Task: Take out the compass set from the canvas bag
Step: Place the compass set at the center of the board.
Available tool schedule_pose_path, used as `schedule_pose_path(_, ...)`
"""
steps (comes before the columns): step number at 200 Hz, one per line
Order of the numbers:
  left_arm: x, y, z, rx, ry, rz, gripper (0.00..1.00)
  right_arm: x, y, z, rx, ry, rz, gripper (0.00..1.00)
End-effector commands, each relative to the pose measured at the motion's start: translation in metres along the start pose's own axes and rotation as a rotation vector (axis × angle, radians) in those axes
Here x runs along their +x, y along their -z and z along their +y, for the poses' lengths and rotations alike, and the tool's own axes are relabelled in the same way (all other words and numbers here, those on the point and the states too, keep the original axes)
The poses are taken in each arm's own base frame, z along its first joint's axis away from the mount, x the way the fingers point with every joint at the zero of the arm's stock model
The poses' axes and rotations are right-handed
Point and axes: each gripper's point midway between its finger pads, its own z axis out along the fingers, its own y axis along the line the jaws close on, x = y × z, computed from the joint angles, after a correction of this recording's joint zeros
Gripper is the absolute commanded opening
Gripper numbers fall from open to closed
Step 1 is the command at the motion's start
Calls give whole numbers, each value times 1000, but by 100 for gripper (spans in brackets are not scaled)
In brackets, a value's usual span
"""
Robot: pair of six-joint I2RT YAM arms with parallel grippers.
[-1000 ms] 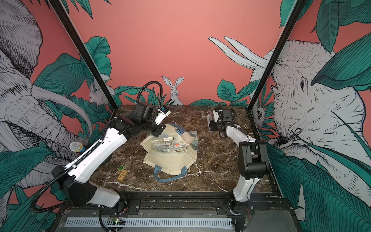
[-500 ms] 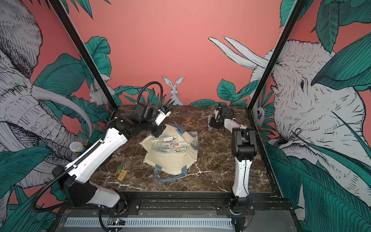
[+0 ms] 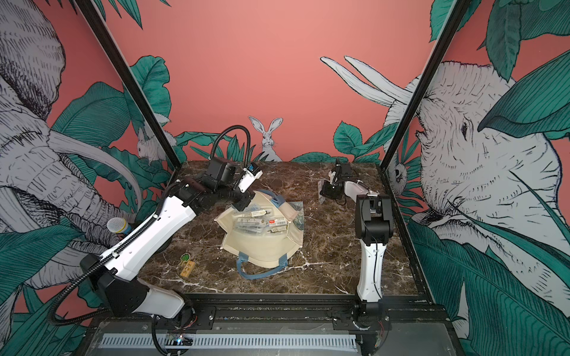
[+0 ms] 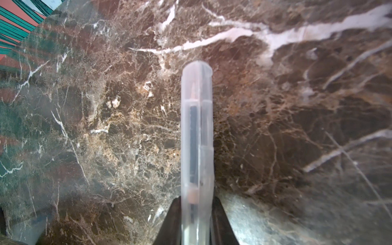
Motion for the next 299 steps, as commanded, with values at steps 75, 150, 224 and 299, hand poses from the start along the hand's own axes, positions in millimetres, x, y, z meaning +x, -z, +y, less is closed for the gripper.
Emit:
schedule_pose_path(75, -13, 18, 0, -10, -22, -75, 0, 2, 3, -9, 2, -13, 12, 22)
schedule_pose_path(150, -7, 15, -1, -13, -33, -75, 0, 3, 8, -22, 22, -31, 16, 38)
schedule_pose_path(224, -7, 12, 0, -15, -37, -69, 0, 4, 9, -34, 71, -31, 25, 52)
schedule_pose_path(299, -12, 15, 0, -12, -43, -80, 0, -11, 14, -28, 69, -27, -4, 58)
